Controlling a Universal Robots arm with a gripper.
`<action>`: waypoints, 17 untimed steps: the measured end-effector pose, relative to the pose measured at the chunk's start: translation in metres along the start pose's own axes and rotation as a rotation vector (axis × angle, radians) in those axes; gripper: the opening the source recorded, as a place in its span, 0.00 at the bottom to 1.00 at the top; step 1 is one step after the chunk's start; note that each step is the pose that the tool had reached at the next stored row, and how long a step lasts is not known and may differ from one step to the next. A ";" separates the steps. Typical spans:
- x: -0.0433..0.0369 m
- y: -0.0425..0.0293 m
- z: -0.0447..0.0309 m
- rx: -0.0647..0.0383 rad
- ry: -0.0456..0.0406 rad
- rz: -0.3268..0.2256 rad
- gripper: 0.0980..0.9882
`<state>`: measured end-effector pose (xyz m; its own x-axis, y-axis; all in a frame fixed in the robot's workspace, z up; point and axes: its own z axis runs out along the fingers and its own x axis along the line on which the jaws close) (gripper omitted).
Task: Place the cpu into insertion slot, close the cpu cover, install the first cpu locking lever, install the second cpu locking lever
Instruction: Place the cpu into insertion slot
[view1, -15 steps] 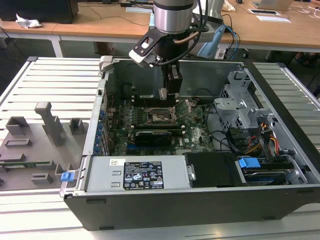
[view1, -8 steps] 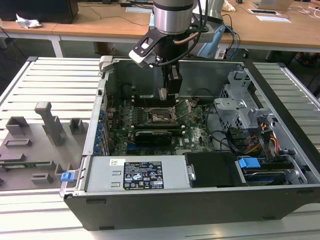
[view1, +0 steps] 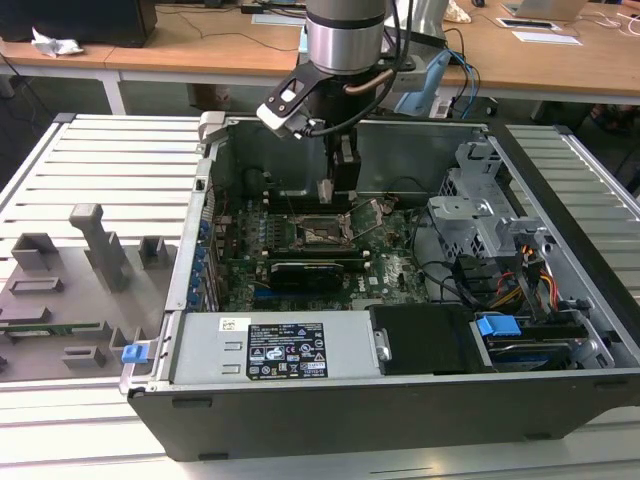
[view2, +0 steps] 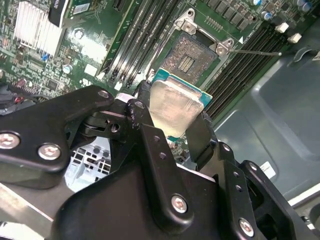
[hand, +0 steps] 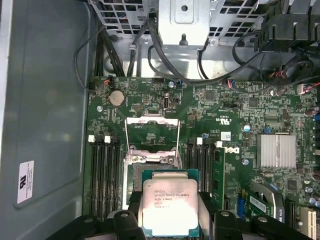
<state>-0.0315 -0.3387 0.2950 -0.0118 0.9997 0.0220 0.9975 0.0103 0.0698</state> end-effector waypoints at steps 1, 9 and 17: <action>0.0000 -0.0001 0.0018 0.000 0.0002 0.000 0.48; -0.0002 -0.0009 0.0105 0.000 -0.0002 0.000 0.48; 0.0003 -0.0059 0.0138 0.000 0.0000 0.000 0.48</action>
<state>-0.0364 -0.3381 0.2808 -0.0114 0.9997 0.0220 0.9975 0.0098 0.0700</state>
